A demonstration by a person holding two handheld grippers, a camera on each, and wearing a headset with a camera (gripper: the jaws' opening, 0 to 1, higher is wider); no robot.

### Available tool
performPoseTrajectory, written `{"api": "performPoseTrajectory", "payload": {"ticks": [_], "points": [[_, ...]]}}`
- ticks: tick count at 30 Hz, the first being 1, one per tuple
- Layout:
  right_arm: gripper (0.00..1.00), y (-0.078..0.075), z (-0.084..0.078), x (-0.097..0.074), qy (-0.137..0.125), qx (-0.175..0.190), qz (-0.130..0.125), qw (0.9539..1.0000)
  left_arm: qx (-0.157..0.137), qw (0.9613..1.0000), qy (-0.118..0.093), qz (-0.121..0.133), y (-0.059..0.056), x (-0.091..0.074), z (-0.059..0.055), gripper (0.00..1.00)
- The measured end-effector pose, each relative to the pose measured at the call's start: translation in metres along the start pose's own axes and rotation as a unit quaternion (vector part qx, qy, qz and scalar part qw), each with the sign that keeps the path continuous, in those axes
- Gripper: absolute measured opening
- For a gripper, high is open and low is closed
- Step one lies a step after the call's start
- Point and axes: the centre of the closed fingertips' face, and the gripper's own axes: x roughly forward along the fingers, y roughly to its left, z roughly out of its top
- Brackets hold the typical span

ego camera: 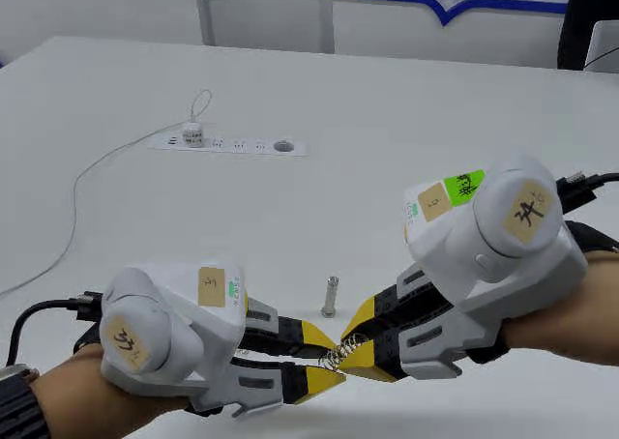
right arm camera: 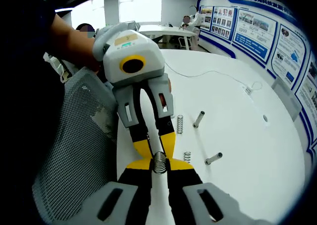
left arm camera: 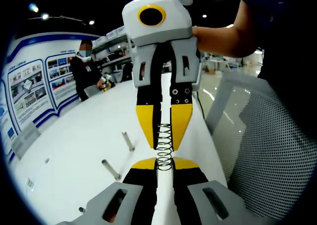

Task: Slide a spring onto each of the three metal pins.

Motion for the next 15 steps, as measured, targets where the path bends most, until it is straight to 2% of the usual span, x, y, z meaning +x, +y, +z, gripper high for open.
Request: {"api": "performPoseTrajectory", "payload": {"ticks": [15], "points": [[0.12,-0.0021,-0.0039,-0.0012,0.015,-0.002,0.000,0.9999,-0.004,1.0000,0.004,0.003,0.0009,0.0005,-0.0028,0.13]]}}
